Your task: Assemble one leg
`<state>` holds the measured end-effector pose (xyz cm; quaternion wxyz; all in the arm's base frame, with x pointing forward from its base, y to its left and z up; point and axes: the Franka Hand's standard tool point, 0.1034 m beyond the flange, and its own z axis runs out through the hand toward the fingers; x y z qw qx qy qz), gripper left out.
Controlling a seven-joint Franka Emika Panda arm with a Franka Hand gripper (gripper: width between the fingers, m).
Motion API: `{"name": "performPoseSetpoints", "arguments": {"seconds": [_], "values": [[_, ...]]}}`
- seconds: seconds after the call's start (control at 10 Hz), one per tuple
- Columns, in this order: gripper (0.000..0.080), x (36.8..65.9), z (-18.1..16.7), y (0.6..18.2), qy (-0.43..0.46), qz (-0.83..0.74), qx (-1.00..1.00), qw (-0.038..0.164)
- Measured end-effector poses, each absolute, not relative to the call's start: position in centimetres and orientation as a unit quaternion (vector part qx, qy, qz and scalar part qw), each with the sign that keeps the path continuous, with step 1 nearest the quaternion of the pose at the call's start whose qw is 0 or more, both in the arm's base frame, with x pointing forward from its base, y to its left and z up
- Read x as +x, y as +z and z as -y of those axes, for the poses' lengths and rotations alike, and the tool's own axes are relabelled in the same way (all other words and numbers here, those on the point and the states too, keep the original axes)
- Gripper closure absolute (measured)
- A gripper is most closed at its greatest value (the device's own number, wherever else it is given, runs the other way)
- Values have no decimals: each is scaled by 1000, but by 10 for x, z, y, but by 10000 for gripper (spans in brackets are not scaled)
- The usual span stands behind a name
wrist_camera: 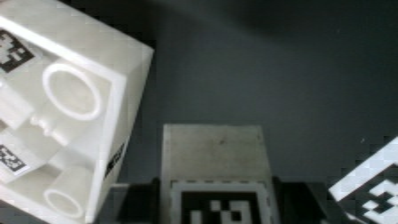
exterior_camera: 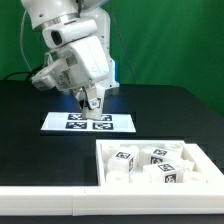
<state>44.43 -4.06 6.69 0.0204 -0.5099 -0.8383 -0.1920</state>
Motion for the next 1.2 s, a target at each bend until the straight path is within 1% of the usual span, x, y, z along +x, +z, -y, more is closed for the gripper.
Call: {"name": "performPoseSetpoints", "arguments": {"seconds": [0.1, 0.2, 0.4, 0.5, 0.6, 0.9, 1.0, 1.1, 1.2], "values": [[517, 444, 45, 64, -180, 865, -469, 9], [517, 441, 44, 57, -167, 903, -395, -8], [517, 439, 46, 43, -142, 940, -308, -33], [517, 437, 47, 39, -136, 951, -274, -30], [517, 439, 53, 39, -123, 967, -220, -34], [517, 438, 63, 34, -95, 989, -106, -36], [517, 434, 69, 28, -95, 991, -83, -35], [517, 434, 71, 24, -95, 992, -67, -43], [517, 438, 70, 24, -97, 993, -45, -58]]}}
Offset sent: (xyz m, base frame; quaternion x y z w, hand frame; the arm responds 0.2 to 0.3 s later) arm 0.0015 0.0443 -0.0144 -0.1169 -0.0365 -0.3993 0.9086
